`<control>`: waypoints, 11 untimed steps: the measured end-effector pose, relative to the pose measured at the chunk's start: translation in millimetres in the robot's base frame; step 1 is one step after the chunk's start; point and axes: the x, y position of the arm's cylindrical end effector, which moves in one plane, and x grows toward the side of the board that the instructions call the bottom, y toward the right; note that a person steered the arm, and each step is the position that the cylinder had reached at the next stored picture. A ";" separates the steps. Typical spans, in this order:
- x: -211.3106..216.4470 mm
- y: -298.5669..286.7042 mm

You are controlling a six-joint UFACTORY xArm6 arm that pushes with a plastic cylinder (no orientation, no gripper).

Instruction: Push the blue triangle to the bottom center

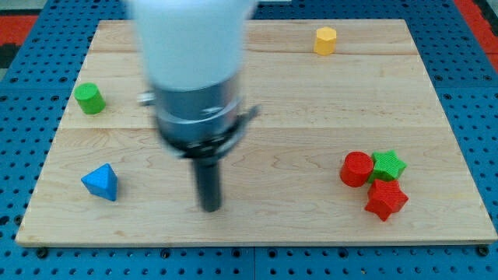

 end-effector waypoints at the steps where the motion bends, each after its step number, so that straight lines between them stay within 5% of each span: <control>1: 37.2 -49.7; 3: -26.5 -169.0; 5: -51.2 -11.5; 7: -57.6 -88.1; 11: -8.8 -37.7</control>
